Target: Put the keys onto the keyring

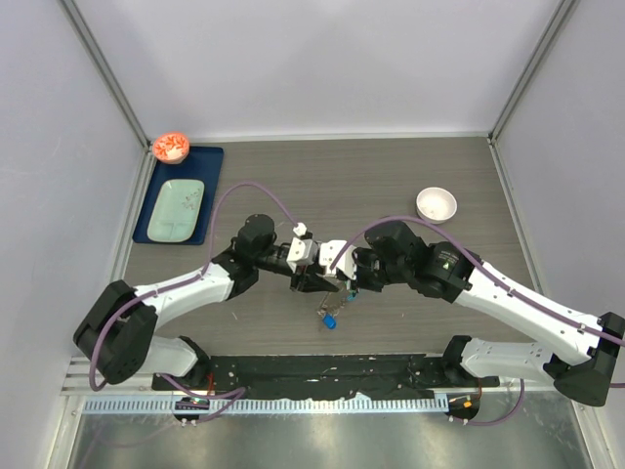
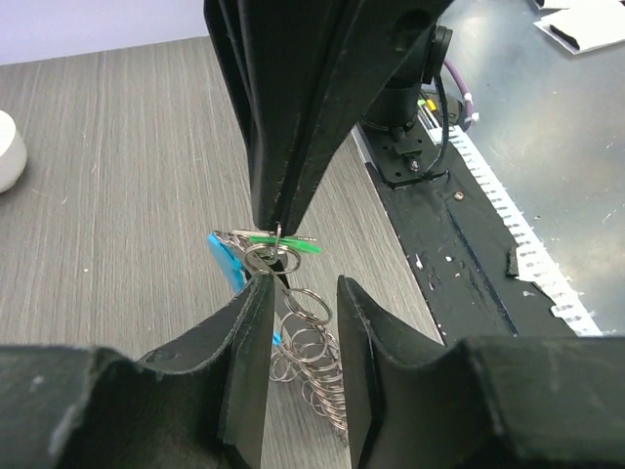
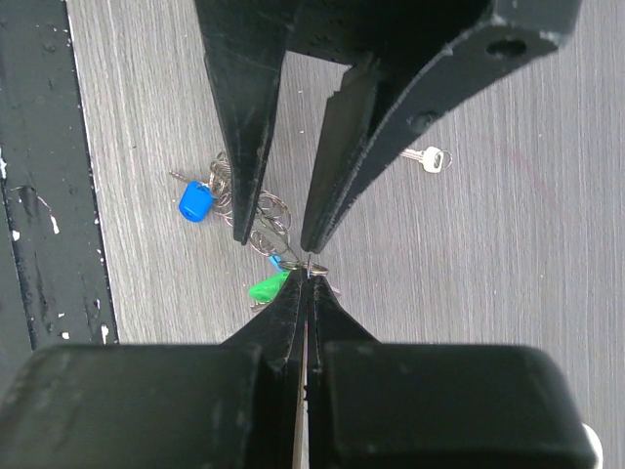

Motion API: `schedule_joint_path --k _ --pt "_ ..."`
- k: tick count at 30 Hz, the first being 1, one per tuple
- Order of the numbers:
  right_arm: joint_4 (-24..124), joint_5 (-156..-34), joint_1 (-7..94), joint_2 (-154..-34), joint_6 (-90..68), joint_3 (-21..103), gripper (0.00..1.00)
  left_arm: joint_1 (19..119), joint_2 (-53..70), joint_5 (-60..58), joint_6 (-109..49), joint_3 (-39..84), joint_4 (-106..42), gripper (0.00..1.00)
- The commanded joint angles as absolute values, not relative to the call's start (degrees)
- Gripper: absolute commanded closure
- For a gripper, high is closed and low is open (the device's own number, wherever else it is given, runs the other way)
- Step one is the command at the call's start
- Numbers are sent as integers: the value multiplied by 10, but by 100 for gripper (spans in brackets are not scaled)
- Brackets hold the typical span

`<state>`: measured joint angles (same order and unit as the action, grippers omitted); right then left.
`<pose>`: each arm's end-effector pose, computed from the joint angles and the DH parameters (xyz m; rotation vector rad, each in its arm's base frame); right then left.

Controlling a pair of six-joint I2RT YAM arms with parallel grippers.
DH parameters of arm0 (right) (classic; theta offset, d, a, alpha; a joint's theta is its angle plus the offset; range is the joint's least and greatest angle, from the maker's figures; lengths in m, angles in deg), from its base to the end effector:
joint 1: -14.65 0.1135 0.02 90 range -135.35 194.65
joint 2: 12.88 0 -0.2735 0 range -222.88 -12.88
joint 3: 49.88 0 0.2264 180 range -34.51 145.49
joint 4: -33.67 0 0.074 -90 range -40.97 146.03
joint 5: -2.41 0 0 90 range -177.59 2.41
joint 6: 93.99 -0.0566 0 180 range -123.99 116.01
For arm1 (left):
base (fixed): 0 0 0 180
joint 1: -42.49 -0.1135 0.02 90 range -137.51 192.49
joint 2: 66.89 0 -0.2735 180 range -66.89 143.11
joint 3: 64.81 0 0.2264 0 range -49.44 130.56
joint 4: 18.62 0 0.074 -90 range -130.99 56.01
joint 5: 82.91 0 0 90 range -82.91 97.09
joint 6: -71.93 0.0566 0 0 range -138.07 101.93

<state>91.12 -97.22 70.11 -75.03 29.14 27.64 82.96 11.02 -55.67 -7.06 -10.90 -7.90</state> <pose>0.1095 0.1758 0.3283 -1.6845 1.6019 0.3919 0.1703 -0.2114 0.2659 1.4660 1.1658 -1.3344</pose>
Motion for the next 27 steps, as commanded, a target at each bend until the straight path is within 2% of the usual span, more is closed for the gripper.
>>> schedule_joint_path --k 1,8,13,19,27 --pt "888 -953 705 -744 296 293 99 828 70 -536 -71 -122 -64 65" --pt "893 -963 705 -750 296 299 99 828 54 -522 -83 -138 -65 66" --pt "895 -973 704 -756 298 304 99 828 59 -483 -102 -149 -3 52" --pt "901 -984 705 -763 297 312 99 829 87 -485 -109 -124 22 43" --pt "890 -974 705 -764 297 318 99 841 115 -484 -138 -120 34 42"
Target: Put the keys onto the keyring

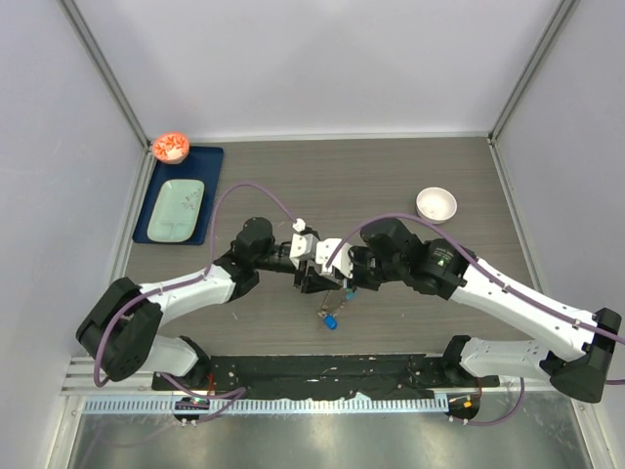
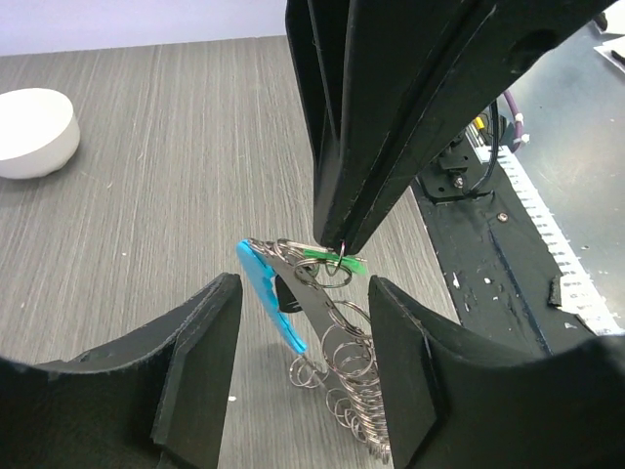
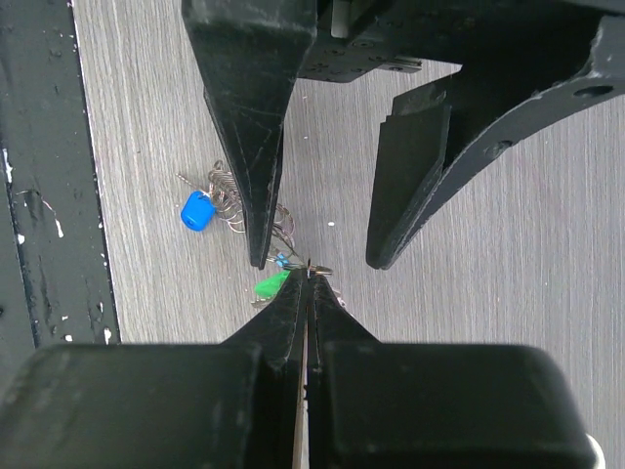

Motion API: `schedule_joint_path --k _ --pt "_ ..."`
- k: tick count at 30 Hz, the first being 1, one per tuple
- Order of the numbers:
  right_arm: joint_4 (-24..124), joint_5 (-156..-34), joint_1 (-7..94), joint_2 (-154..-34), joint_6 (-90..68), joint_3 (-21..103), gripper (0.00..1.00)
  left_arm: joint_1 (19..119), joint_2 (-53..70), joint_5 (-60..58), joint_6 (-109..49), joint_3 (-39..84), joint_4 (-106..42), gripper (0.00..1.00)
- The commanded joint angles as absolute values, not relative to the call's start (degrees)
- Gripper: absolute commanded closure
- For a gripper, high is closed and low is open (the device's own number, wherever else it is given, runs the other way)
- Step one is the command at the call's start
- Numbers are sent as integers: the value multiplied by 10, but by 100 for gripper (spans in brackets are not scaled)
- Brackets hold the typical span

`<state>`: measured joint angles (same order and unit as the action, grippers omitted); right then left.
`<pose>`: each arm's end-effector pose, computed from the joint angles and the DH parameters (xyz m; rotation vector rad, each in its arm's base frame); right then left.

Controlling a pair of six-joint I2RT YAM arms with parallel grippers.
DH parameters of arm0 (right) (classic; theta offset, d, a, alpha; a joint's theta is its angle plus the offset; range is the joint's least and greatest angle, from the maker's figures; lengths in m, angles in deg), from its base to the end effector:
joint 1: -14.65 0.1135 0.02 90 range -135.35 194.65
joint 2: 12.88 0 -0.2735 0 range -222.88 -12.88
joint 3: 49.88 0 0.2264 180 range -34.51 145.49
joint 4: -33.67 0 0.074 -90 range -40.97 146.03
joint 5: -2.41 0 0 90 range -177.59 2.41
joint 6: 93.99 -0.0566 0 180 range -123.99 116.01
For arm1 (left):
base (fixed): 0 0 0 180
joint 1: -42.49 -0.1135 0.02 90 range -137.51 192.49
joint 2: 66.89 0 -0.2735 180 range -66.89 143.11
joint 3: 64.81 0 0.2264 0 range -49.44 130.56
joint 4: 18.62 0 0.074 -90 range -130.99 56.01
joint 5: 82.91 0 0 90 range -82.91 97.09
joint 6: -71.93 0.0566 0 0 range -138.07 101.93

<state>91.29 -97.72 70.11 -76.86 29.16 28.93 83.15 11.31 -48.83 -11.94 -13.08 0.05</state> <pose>0.1132 0.1820 0.3291 -1.6960 1.6082 0.4005 0.1754 -0.2124 0.2660 1.3531 1.2081 -1.2605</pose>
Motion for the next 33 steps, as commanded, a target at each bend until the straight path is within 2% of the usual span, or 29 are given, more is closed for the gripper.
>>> schedule_joint_path --k 1,8,13,21,24,29,33 --pt "889 -972 706 -763 297 318 99 844 111 -478 -145 -123 34 43" --pt "844 -955 706 -766 292 311 99 881 27 -302 -213 -203 17 54" --pt "823 -964 712 -796 303 313 99 946 -33 -175 -232 -225 -41 66" --pt "795 -966 716 -834 339 317 99 1008 -82 0 -295 -265 -45 89" --pt "798 -972 716 -839 345 321 99 1023 -92 19 -294 -273 -50 87" --pt "821 -975 716 -829 349 324 99 1023 -135 44 -261 -298 -45 68" --pt "829 -978 717 -815 349 320 99 1020 -163 51 -206 -315 -28 64"
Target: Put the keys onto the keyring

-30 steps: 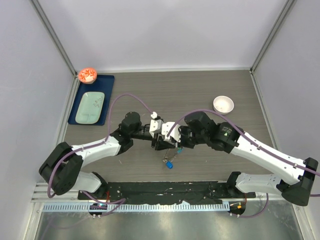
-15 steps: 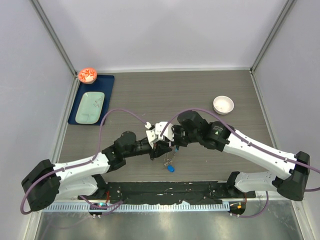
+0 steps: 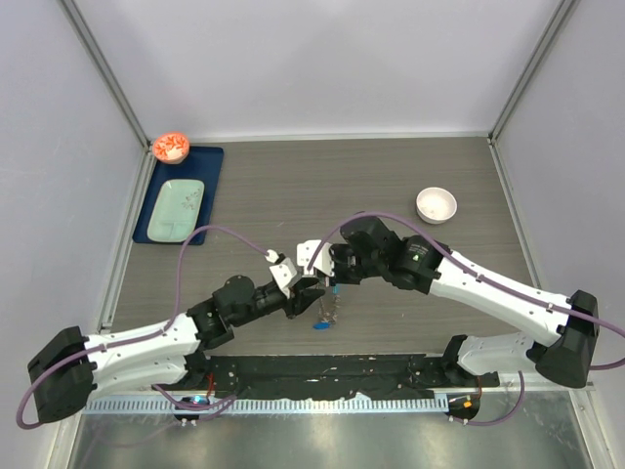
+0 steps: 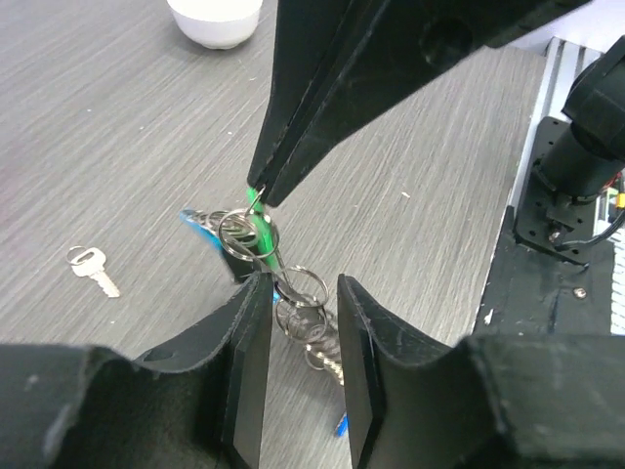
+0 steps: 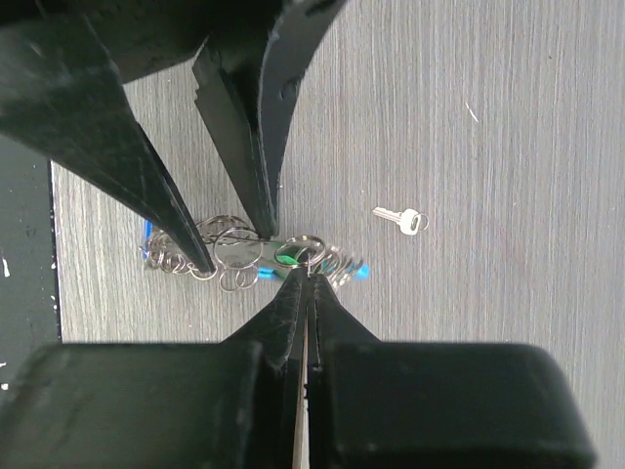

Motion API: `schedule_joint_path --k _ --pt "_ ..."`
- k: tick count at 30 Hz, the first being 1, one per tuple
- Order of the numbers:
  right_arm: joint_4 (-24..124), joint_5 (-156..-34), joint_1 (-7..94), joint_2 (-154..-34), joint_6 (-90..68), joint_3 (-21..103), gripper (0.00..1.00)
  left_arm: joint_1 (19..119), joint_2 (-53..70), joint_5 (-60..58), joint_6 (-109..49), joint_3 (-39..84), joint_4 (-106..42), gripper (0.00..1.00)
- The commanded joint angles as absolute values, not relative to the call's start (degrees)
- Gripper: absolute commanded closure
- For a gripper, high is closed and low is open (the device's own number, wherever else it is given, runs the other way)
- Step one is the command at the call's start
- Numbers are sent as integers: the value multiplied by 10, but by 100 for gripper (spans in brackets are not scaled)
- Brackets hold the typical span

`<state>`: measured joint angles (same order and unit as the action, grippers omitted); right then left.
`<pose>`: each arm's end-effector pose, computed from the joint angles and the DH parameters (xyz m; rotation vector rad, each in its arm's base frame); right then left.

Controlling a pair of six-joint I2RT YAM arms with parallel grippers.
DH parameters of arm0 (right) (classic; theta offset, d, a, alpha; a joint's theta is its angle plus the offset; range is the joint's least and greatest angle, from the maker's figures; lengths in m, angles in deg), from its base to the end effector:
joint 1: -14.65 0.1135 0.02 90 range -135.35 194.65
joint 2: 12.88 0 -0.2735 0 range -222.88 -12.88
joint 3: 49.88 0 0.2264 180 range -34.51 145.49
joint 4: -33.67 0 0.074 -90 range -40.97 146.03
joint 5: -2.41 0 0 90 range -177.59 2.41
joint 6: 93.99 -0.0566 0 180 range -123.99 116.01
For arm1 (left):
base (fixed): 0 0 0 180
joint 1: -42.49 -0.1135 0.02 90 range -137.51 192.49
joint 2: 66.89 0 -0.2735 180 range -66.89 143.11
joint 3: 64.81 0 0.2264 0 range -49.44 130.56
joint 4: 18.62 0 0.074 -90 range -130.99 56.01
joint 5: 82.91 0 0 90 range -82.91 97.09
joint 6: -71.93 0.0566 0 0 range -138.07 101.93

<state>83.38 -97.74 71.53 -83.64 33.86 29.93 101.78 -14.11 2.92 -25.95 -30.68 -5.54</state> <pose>0.1293 0.2164 0.3228 -1.7505 1.4845 0.3750 0.0980 -0.1731 0.2462 0.8139 1.5571 -0.9345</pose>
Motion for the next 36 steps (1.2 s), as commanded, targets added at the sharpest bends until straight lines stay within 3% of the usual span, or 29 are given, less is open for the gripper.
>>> schedule_joint_path --k 1,14,28,36 --pt "831 -980 717 -813 349 320 99 1015 -167 49 -202 -321 -22 63" --pt "841 -984 719 -810 357 320 99 974 -156 23 -125 -326 27 51" --pt "853 -990 728 -811 371 324 99 887 -147 -222 -66 -298 16 43" --pt "857 -988 736 -813 373 326 99 873 -111 -270 -54 -269 16 42"
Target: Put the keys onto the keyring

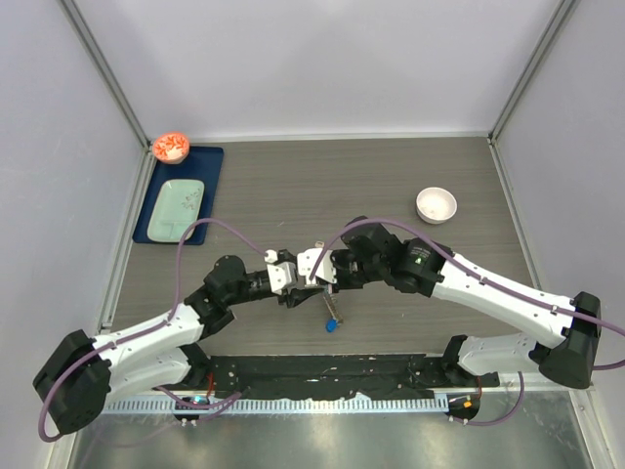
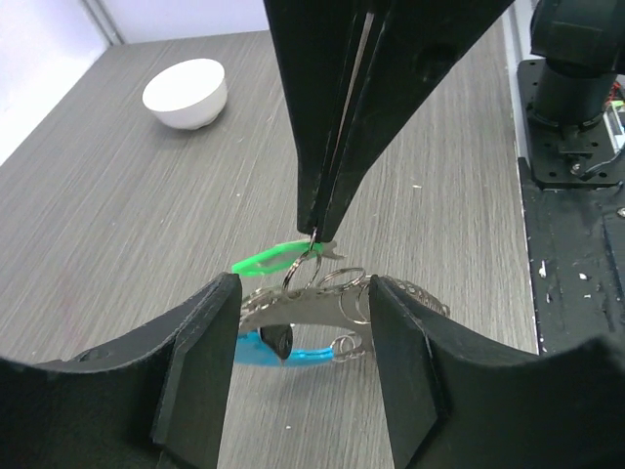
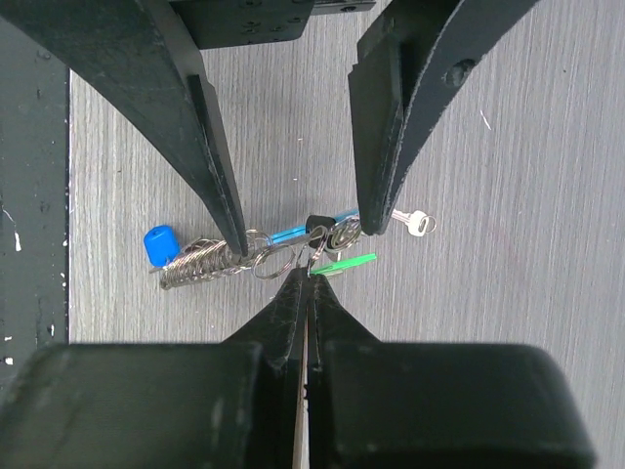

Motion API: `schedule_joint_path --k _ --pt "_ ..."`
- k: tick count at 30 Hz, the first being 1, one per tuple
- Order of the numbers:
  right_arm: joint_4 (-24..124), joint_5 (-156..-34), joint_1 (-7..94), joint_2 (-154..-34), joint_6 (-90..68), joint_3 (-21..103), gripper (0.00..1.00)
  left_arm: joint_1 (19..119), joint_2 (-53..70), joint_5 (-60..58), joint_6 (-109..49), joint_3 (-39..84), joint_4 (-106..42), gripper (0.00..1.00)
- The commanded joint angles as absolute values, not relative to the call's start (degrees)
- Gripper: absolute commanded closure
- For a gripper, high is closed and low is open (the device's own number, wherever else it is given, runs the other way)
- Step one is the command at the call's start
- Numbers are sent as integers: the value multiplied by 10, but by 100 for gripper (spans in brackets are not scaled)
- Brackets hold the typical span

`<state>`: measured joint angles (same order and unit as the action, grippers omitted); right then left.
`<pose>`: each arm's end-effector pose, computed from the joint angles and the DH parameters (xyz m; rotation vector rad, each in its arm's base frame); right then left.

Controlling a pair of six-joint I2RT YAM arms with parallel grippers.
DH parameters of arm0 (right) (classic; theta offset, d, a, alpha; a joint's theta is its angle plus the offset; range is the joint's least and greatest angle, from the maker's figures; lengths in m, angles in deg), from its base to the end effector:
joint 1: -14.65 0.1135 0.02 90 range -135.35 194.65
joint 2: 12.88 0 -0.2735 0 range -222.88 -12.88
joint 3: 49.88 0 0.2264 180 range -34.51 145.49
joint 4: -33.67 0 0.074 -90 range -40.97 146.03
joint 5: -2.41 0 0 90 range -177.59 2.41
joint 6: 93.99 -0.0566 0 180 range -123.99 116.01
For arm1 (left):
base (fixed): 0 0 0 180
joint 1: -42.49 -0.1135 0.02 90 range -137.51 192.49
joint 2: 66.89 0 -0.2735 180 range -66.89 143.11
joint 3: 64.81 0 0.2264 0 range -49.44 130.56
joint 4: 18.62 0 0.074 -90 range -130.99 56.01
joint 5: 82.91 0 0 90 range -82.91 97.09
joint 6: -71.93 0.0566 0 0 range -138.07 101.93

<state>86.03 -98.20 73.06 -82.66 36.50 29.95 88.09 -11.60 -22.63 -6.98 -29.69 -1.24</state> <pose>0.1191 0.2135 0.3224 -1.8253 1.4364 0.3726 0.1197 -0.1624 0.2543 1.1399 1.2427 -0.8762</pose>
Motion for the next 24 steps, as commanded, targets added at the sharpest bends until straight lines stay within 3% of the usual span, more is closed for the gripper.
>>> schedule_joint_path --k 1,15,18,22,24 --pt "858 -988 737 -813 373 326 99 872 -110 -274 -55 -269 17 42" --pt "860 -987 741 -815 372 329 99 867 -98 -293 -55 -250 -23 64" --pt "860 -985 742 -815 371 329 99 867 -91 -294 -56 -244 -31 69" --pt "862 -979 742 -813 371 329 99 867 -92 -295 -59 -242 -42 85" --pt "864 -970 742 -810 370 327 99 867 -98 -293 -57 -242 -51 86"
